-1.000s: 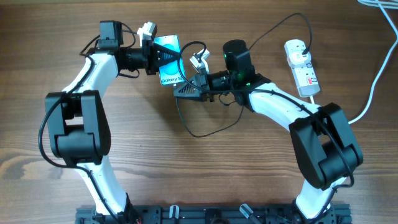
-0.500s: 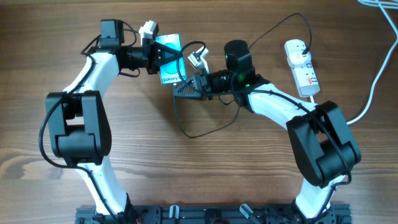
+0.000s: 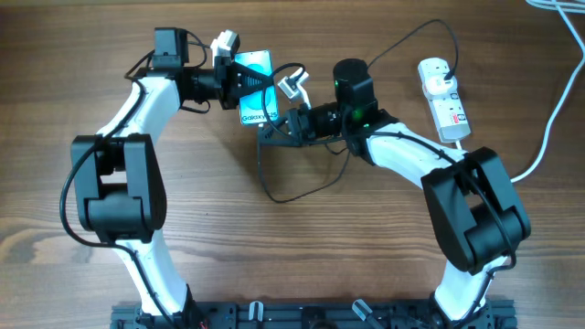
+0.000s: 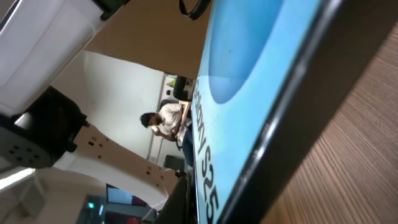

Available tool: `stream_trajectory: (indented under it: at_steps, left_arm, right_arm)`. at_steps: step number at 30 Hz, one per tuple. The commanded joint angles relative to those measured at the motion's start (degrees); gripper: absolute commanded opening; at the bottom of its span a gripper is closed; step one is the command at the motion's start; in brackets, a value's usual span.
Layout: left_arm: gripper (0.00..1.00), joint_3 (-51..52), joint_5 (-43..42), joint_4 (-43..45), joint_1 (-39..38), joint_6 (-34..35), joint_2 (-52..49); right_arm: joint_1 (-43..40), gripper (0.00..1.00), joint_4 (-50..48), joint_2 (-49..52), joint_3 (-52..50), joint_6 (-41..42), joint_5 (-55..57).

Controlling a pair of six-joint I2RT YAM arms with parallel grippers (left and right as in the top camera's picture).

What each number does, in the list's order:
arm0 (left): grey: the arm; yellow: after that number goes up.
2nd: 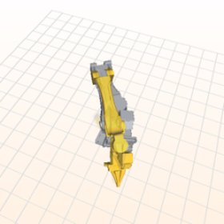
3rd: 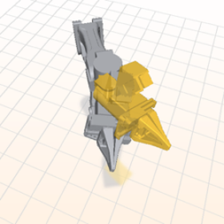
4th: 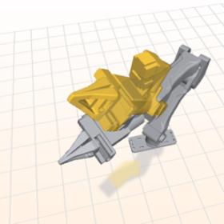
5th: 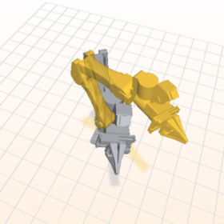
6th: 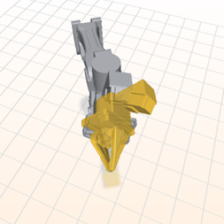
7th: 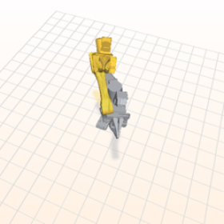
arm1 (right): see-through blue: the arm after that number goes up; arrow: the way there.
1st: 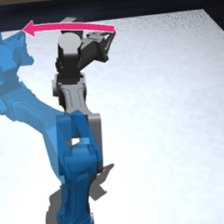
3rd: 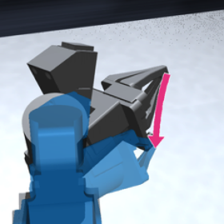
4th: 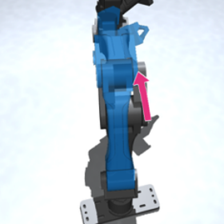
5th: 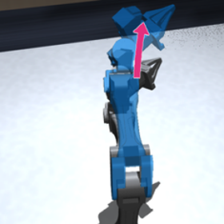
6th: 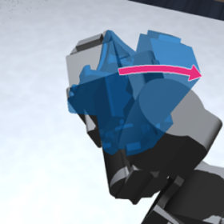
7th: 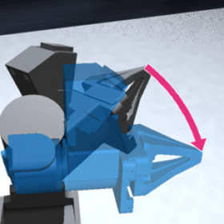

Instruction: Plug charger to phone and switch on socket

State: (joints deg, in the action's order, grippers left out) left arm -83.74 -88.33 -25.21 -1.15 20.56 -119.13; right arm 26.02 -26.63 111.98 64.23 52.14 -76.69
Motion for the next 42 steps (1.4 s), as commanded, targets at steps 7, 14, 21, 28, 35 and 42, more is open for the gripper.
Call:
stream_trajectory:
  at_steps: [7,14,21,28,35,42]
  left_arm:
    - [0.04,1.36,-2.03,-0.68,-3.1,-2.29,1.29]
    - [0.04,1.36,-2.03,-0.68,-3.1,-2.29,1.29]
    - [0.04,1.36,-2.03,-0.74,-3.1,-2.27,1.29]
    - [0.04,1.36,-2.03,-1.16,-3.15,-2.27,1.29]
    - [0.04,1.36,-2.03,-1.57,-3.15,-2.27,1.29]
    - [0.04,1.36,-2.01,-1.73,-3.13,-2.27,1.29]
  right_arm:
    - [-2.78,0.04,-0.13,-0.33,2.8,-4.63,4.55]
    - [-3.54,0.04,0.63,-0.33,2.8,-5.18,3.1]
    - [-4.57,0.04,1.01,-0.33,2.8,-5.01,3.1]
    - [-5.88,0.04,2.29,-0.33,2.82,-4.17,3.08]
    - [-6.45,0.04,2.23,-0.33,2.82,-3.96,3.61]
    - [-7.54,0.04,3.8,-0.33,2.8,-2.69,2.51]
